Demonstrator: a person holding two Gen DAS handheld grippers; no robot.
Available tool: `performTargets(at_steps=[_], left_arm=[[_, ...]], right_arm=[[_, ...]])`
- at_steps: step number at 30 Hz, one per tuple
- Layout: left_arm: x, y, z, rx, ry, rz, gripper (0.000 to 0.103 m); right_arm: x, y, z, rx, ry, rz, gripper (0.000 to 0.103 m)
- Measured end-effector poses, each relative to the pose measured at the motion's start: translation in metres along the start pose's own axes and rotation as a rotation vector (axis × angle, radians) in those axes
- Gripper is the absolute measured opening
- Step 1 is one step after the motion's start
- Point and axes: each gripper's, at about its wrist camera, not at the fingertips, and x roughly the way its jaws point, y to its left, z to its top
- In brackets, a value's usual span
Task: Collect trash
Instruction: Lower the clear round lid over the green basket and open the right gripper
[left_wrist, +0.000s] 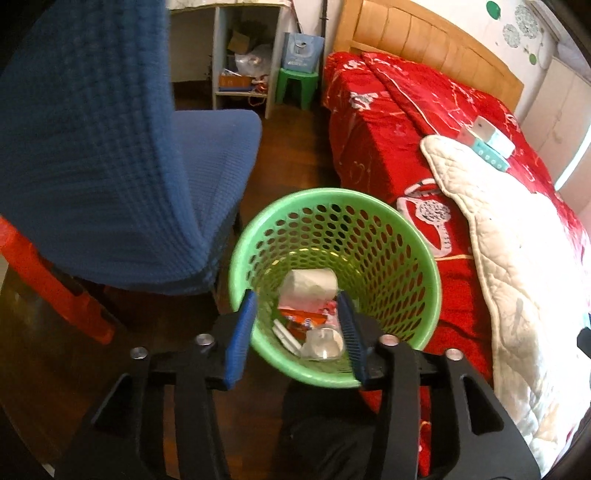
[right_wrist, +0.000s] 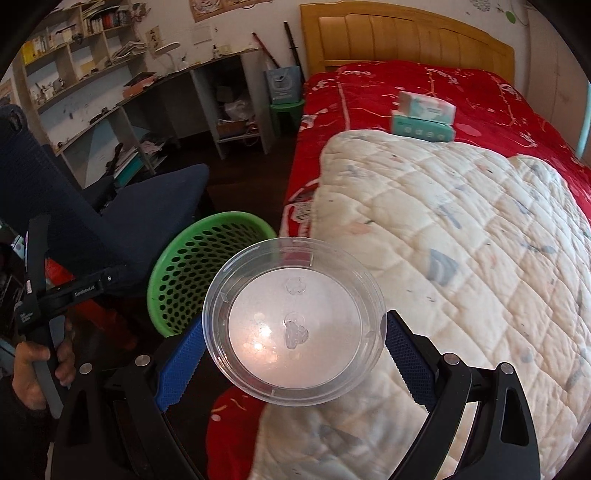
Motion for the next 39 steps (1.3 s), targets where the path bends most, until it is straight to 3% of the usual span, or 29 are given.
performTargets(at_steps=[9, 20, 31, 39], left_arm=[[-0.025, 0.011, -0.006, -0.002, -0.048, 0.02, 0.062], [-0.037, 0.026, -0.011, -0.027, -0.068, 0.012, 0.065], [-0.038, 0.036, -0.016, -0.056, -0.061, 0.004, 0.065], [-0.041, 0.034, -0.018, -0.059, -0.062, 0.003, 0.068]], right_arm=[[0.032, 0.038, 0.015, -0.038, 0.022, 0.056, 0.09], [0.082, 0.078, 0.032, -0.043, 0.073, 0.1, 0.09], [0.126, 0.092, 0.041, 0.018, 0.125, 0.138, 0.092], [0.123, 0.085, 0.036, 0.059, 0.132, 0.17, 0.093]])
